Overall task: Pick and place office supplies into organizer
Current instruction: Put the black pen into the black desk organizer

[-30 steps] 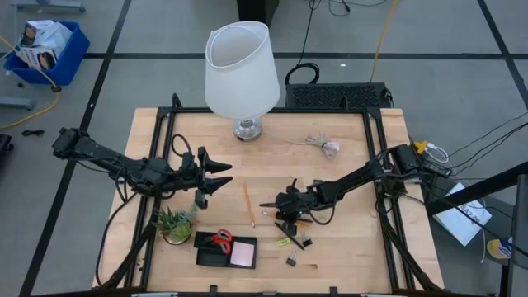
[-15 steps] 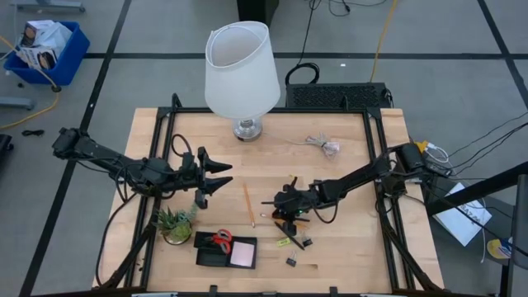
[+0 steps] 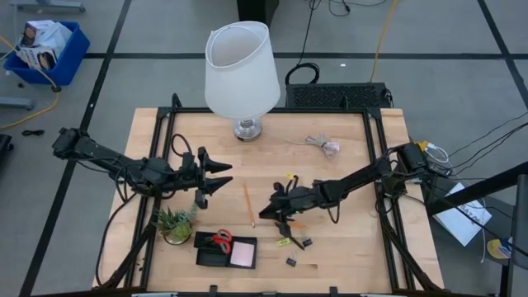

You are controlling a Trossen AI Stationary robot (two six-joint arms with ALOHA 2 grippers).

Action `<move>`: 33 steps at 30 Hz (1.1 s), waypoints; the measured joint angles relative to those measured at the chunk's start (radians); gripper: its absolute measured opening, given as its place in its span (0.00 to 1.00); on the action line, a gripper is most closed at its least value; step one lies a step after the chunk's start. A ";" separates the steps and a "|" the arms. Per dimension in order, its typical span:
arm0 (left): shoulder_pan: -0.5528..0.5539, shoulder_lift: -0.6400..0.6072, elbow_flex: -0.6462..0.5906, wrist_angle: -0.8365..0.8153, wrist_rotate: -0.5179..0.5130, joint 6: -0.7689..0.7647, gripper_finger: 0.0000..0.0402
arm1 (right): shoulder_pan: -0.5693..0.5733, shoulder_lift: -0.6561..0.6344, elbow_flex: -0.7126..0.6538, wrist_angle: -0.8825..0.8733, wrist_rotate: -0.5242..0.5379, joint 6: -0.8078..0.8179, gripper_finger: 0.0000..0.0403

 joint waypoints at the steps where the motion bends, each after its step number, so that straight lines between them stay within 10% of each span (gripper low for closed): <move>1: 0.000 0.000 0.000 0.000 0.000 0.000 0.46 | 0.004 0.000 0.000 0.033 -0.001 -0.016 0.08; 19: -0.005 0.000 0.000 -0.104 0.064 -0.023 0.46 | 0.032 0.000 0.000 0.594 0.003 -0.385 0.06; 33: 0.007 0.173 0.000 0.032 0.155 0.141 0.46 | -0.055 0.000 0.000 0.792 -0.003 -0.333 0.07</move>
